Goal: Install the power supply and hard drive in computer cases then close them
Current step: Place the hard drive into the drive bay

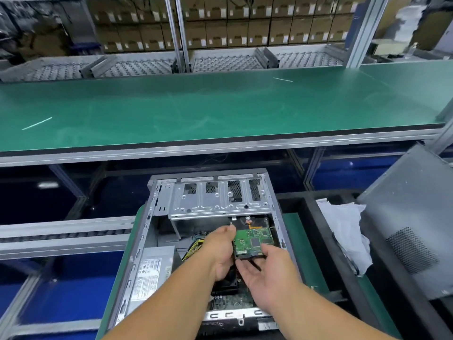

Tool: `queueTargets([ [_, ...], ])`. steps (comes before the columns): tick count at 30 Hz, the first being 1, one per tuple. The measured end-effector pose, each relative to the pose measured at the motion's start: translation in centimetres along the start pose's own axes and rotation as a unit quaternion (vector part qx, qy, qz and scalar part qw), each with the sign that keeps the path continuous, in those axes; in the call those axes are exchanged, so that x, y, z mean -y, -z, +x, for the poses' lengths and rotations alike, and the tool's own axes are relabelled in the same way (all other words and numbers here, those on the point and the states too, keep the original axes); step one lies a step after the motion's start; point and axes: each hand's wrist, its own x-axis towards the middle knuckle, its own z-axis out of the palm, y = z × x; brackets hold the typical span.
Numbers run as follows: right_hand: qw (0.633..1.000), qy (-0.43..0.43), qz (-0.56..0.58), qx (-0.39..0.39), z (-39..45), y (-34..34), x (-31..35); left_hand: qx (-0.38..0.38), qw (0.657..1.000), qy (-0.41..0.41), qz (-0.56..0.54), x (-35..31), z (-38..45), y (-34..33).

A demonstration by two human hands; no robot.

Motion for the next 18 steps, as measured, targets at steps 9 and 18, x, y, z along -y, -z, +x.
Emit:
queueTargets([
  [9,0.999,0.018,-0.028,0.02,0.0,0.0,-0.4,-0.007,1.0,-0.006,0.021,0.2,0.5,-0.3],
  [18,0.995,0.019,-0.071,0.063,0.4,-0.2,-0.6,-0.061,0.994,-0.015,0.087,-0.5,1.8,-1.0],
])
